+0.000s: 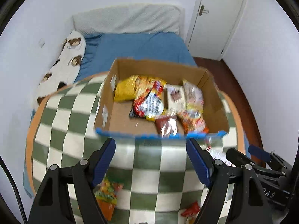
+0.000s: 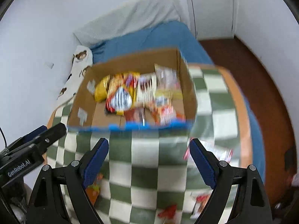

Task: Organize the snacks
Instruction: 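Open both tools and withdraw them from the box toward the remaining snacks, then grasp the watermelon candy bag with left tool while right tool grasps round orange snack, then carry both snacks into the box and open both tools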

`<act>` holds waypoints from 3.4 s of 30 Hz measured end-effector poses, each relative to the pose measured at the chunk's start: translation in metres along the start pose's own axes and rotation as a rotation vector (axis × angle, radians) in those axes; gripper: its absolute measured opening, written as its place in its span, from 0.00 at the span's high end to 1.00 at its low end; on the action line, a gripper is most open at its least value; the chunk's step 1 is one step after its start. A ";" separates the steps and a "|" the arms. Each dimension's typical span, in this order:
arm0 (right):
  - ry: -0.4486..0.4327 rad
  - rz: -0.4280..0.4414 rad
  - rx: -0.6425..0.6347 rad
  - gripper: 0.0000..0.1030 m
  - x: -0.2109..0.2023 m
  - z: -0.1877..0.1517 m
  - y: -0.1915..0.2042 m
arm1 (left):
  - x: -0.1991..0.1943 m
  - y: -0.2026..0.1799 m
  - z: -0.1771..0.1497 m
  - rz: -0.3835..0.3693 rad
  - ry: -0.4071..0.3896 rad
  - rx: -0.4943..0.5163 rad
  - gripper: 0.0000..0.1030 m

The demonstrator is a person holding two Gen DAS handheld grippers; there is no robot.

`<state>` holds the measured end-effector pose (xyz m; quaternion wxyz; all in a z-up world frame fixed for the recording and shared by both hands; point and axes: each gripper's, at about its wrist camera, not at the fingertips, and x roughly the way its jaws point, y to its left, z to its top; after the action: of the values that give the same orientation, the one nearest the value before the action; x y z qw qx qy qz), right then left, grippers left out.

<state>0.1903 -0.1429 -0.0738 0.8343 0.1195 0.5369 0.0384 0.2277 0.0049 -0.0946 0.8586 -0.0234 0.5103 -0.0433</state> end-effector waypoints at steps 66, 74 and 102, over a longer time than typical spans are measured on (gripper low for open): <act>0.473 -0.030 0.068 0.40 0.166 -0.206 0.003 | 0.165 0.081 -0.190 0.024 0.578 -0.059 0.51; 0.384 0.060 0.086 0.40 0.117 -0.171 0.000 | 0.122 0.072 -0.184 -0.039 0.519 -0.072 0.52; 0.106 0.187 -0.003 0.40 0.115 0.088 0.080 | 0.157 0.054 0.110 -0.066 0.417 -0.046 0.52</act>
<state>0.3229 -0.0575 -0.1217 0.7976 0.1656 0.5668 0.1233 0.4013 0.0428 -0.1838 0.7317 -0.0500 0.6768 -0.0636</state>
